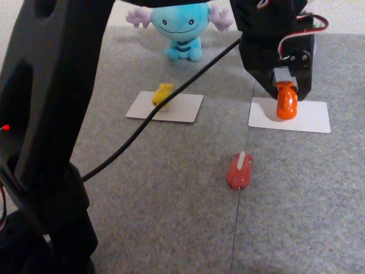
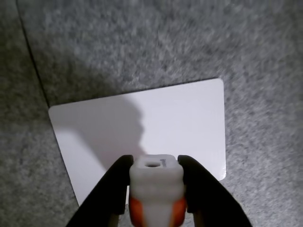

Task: Wooper wants to eat egg sudhi, and Goomy wants to eat shrimp sushi

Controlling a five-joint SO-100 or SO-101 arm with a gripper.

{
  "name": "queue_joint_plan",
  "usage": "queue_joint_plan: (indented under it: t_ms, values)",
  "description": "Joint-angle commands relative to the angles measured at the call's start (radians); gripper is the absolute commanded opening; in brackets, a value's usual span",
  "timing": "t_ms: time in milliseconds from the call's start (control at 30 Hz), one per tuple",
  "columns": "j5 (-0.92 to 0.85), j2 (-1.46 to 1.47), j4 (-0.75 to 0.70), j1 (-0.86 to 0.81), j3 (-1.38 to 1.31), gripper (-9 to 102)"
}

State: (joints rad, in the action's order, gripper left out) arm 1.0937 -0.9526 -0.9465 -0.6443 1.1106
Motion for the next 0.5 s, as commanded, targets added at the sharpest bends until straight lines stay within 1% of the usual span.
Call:
queue_joint_plan:
  t_ms: [0,67,267,467]
  values:
    - [-0.006,-0.018,0.023,-0.008,-0.029,6]
    - [-0.006,-0.018,0.025,-0.009,-0.029,6]
    - [0.009,-0.018,0.037,-0.017,-0.029,16]
    - [0.015,-0.020,0.089,-0.020,-0.029,19]
